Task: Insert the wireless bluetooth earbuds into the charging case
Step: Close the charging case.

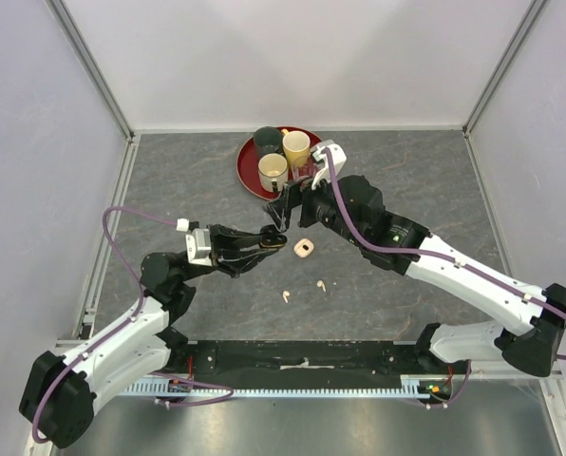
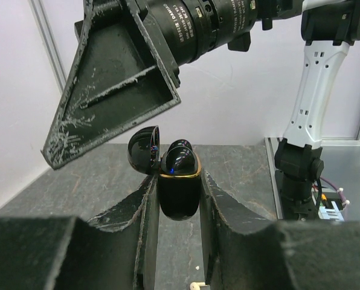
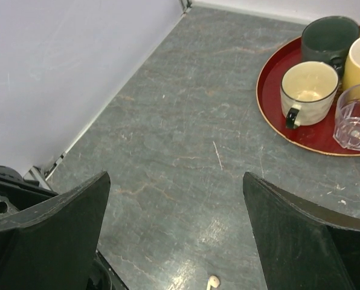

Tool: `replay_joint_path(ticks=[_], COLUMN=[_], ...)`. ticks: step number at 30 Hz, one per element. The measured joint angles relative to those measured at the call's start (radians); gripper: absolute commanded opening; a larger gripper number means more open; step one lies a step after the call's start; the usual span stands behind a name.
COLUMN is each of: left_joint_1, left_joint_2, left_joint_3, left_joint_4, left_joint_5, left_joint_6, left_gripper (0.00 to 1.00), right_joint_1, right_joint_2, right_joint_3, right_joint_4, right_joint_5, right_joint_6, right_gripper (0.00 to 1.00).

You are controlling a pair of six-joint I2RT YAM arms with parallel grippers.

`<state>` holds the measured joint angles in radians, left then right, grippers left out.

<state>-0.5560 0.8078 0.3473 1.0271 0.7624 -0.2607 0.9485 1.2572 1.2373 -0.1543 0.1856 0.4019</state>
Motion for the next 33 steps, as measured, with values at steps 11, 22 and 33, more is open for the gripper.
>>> replay_joint_path(ticks=[11, 22, 33], left_joint_1=[0.000, -0.002, -0.002], left_joint_2=[0.031, 0.030, 0.015], left_joint_3=[0.000, -0.001, 0.003], left_joint_4=[-0.001, -0.041, -0.193], left_joint_5=[-0.013, -0.112, -0.259], left_joint_6=[0.000, -0.001, -0.051], left_gripper=[0.02, 0.02, 0.02], right_joint_1=[-0.006, -0.011, -0.008], right_joint_2=[0.030, 0.019, -0.002], right_joint_3=[0.000, -0.039, -0.065], right_joint_4=[-0.013, 0.000, -0.029], right_joint_5=[-0.023, -0.038, 0.167], right_joint_6=[0.018, 0.051, 0.079], right_gripper=[0.98, 0.98, 0.98])
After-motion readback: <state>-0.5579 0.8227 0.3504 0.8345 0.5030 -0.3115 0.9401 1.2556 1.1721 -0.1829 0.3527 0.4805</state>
